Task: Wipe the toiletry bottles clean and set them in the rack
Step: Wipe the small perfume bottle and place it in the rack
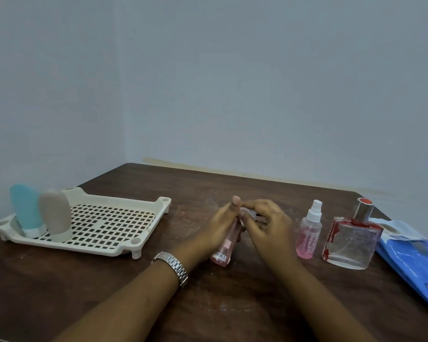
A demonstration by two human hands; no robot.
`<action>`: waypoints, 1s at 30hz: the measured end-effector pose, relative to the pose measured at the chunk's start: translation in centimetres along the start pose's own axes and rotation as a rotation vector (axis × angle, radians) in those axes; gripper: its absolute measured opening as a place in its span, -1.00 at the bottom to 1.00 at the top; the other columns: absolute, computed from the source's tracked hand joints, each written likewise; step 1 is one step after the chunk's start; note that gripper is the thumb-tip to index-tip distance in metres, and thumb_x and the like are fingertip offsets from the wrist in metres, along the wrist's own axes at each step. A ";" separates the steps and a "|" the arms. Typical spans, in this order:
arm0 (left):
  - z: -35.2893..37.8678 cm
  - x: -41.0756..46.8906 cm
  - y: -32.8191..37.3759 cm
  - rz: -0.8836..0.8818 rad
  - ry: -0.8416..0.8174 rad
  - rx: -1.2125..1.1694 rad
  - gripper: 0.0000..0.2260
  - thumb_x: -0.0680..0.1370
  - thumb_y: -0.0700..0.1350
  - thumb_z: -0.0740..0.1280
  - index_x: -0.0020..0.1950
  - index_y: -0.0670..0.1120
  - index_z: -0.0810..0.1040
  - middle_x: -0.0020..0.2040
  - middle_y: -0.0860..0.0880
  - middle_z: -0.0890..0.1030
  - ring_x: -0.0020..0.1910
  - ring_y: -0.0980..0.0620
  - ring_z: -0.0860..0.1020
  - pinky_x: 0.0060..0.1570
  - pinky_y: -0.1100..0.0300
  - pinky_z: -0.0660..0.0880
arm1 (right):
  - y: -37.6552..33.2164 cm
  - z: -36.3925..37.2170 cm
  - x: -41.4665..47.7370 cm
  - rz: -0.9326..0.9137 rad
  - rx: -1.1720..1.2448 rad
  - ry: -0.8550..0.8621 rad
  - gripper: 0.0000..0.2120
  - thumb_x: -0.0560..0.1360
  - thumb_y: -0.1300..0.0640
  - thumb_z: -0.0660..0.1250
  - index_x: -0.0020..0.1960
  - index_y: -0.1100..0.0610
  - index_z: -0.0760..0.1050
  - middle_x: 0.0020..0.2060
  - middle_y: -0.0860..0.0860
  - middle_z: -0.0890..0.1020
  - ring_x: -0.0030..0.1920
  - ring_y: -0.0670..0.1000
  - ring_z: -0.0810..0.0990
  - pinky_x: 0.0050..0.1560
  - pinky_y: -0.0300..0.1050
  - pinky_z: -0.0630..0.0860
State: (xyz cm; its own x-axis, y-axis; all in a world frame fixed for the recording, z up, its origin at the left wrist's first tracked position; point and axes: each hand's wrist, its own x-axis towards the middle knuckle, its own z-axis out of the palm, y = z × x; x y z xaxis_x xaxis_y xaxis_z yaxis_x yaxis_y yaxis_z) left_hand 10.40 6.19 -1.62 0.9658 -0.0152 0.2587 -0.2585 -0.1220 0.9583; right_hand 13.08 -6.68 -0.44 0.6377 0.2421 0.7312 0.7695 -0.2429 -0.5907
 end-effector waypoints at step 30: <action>-0.7 -0.3 1.3 -0.164 -0.226 -0.246 -0.02 0.34 -0.14 0.49 0.52 0.24 -0.09 -0.32 -0.09 0.62 -0.47 0.10 0.52 -0.50 0.29 0.47 | 0.0 -1.7 0.6 0.452 0.726 -0.389 -0.87 0.53 0.37 0.21 0.02 0.18 0.40 -0.29 0.09 0.64 -0.45 0.04 0.55 -0.37 -0.10 0.53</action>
State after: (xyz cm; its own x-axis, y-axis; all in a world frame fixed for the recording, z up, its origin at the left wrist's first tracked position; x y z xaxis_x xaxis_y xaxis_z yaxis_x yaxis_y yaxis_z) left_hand 9.76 6.77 -0.41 0.9670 -0.2373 0.0924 -0.0702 0.1004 0.9925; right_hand 13.41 -8.13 0.55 0.7475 0.5964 0.2924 0.1954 0.2233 -0.9550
